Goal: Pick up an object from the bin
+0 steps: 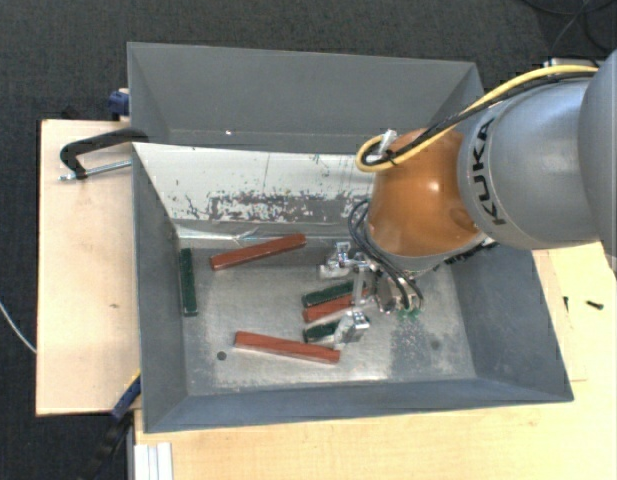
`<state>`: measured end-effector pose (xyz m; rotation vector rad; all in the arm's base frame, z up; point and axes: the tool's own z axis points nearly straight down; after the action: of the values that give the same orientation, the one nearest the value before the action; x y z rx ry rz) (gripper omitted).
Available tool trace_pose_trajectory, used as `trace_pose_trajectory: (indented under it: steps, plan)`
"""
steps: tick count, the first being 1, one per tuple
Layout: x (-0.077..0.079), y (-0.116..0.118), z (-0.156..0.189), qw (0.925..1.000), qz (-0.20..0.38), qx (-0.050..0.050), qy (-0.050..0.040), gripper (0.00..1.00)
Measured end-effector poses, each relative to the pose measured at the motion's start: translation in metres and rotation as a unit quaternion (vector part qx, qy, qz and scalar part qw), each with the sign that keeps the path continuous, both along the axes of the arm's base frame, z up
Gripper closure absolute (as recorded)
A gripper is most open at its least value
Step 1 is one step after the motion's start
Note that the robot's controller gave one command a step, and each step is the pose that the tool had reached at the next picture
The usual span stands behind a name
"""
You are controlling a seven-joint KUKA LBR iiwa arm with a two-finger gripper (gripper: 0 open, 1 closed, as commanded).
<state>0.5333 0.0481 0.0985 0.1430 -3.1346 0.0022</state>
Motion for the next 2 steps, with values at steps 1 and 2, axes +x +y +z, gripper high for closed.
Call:
trace_pose_trajectory:
  steps: [1, 2]
  plan:
    - [0.0021, -0.0043, -0.0223, 0.9952, -0.098, 0.002, -0.0030, 1.00]
    - [0.0021, -0.0044, -0.0223, 0.9952, -0.098, 0.003, -0.0029, 1.00]
